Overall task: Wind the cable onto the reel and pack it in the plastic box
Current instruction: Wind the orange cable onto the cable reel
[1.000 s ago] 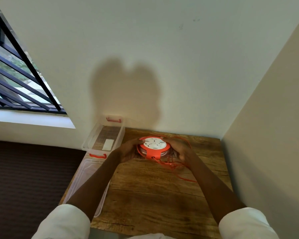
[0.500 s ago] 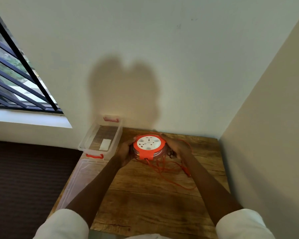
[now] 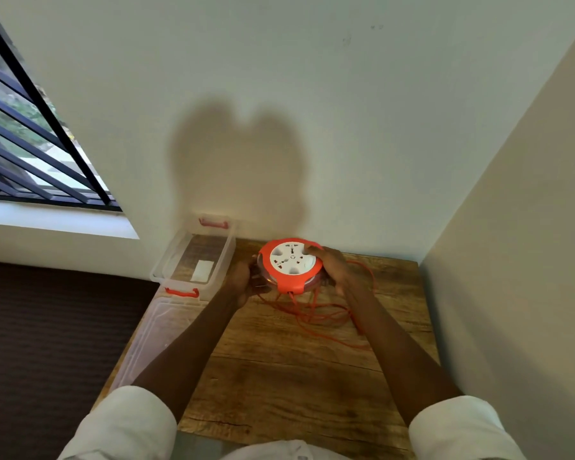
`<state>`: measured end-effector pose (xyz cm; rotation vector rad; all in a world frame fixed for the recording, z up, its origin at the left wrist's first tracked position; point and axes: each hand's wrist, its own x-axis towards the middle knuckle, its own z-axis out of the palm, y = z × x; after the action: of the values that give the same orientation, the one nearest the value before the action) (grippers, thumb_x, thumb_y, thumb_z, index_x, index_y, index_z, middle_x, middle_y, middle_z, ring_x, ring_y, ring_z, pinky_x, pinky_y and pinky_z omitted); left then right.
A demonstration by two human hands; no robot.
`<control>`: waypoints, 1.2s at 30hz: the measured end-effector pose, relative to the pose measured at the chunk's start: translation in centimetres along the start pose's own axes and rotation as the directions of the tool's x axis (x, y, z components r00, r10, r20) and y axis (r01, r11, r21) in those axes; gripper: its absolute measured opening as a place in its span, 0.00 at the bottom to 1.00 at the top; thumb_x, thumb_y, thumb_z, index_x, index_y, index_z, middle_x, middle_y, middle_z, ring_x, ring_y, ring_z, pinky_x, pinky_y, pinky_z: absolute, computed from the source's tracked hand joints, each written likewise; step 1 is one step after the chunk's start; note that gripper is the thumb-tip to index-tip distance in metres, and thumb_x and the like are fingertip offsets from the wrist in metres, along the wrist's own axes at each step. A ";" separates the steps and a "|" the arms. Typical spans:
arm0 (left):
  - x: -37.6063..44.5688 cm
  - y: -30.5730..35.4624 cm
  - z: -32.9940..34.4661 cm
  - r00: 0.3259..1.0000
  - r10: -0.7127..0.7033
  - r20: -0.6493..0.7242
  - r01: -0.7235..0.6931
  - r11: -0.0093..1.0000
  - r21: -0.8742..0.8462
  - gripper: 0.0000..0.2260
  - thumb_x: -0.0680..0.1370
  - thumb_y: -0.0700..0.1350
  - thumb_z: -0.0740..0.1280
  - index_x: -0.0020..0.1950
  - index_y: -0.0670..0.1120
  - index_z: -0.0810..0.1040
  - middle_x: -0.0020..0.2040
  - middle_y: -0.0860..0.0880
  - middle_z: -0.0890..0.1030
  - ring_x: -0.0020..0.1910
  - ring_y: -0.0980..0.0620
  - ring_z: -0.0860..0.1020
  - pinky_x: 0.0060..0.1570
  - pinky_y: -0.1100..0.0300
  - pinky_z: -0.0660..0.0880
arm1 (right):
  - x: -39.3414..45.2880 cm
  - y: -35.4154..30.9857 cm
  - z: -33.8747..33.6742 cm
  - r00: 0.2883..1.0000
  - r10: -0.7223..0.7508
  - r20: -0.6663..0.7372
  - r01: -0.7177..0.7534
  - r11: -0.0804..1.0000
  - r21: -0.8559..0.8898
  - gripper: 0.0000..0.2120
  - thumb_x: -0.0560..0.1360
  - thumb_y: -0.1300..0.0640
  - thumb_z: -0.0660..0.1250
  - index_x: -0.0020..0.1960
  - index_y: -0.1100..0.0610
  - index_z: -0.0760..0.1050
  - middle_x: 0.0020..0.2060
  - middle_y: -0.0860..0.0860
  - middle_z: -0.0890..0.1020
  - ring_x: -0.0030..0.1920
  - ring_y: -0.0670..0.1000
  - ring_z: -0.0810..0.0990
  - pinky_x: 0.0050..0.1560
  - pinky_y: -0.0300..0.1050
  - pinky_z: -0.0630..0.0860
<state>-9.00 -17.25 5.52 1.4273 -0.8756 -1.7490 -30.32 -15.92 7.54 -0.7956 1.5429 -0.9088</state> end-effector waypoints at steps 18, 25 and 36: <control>-1.0 -2.8 0.6 0.830 0.509 0.228 -0.460 0.394 0.795 0.11 0.81 0.45 0.67 0.58 0.41 0.83 0.57 0.44 0.83 0.58 0.47 0.79 0.59 0.53 0.74 | -0.6 2.9 -4.9 0.980 -0.017 -0.200 0.120 0.848 0.516 0.20 0.77 0.53 0.71 0.66 0.58 0.76 0.58 0.58 0.84 0.57 0.61 0.84 0.49 0.57 0.84; -0.4 -2.8 2.0 0.823 0.075 0.562 -0.567 0.054 0.822 0.15 0.80 0.49 0.69 0.64 0.44 0.80 0.62 0.46 0.81 0.60 0.48 0.78 0.59 0.55 0.74 | -1.6 2.7 -6.1 0.964 -0.053 -0.262 0.205 0.773 0.601 0.23 0.77 0.52 0.71 0.69 0.58 0.74 0.60 0.59 0.83 0.57 0.60 0.84 0.52 0.62 0.83; -0.4 -4.6 5.9 0.862 0.082 0.500 -0.489 -0.122 0.864 0.13 0.81 0.48 0.64 0.60 0.45 0.82 0.60 0.43 0.81 0.60 0.43 0.78 0.57 0.52 0.75 | -3.2 3.4 -8.3 0.934 -0.100 -0.343 0.287 0.782 0.554 0.25 0.76 0.50 0.71 0.70 0.56 0.73 0.61 0.57 0.83 0.60 0.61 0.82 0.49 0.53 0.83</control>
<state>-15.20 -14.12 2.75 1.4381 -2.8693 -0.6433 -38.10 -10.49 6.74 -0.3645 1.3048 -1.6337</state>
